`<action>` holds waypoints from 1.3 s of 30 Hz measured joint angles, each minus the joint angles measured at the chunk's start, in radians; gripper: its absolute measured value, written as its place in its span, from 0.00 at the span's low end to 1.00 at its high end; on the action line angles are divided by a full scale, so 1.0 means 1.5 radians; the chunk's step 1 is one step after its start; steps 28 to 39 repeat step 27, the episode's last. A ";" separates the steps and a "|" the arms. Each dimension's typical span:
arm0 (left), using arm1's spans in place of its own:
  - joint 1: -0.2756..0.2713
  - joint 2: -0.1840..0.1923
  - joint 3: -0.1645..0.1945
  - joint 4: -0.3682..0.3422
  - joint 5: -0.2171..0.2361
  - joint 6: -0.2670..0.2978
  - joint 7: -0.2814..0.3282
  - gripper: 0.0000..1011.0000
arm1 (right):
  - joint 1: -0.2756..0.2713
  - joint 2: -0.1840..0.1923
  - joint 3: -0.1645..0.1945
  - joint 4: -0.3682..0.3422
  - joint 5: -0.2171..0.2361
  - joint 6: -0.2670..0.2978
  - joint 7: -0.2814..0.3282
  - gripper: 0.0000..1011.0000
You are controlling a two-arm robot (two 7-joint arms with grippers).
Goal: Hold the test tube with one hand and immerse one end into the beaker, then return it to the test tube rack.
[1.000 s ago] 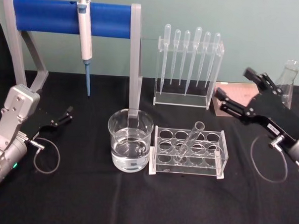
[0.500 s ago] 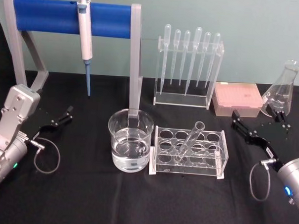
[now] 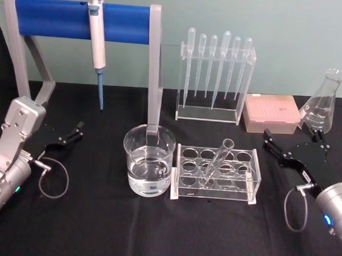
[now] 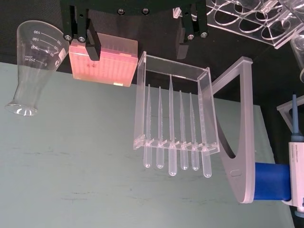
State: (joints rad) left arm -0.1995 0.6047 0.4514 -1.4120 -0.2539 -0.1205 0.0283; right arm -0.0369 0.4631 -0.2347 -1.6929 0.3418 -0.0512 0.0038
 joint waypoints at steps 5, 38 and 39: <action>0.000 0.000 0.000 0.000 0.000 0.000 0.000 0.99 | 0.000 0.000 0.000 -0.001 0.000 0.000 -0.001 0.99; 0.000 0.000 0.000 0.000 0.000 0.000 0.000 0.99 | -0.001 0.001 0.000 -0.003 0.000 0.001 -0.003 0.99; 0.000 0.000 0.000 0.000 0.000 0.000 0.000 0.99 | -0.001 0.001 0.000 -0.003 0.000 0.001 -0.003 0.99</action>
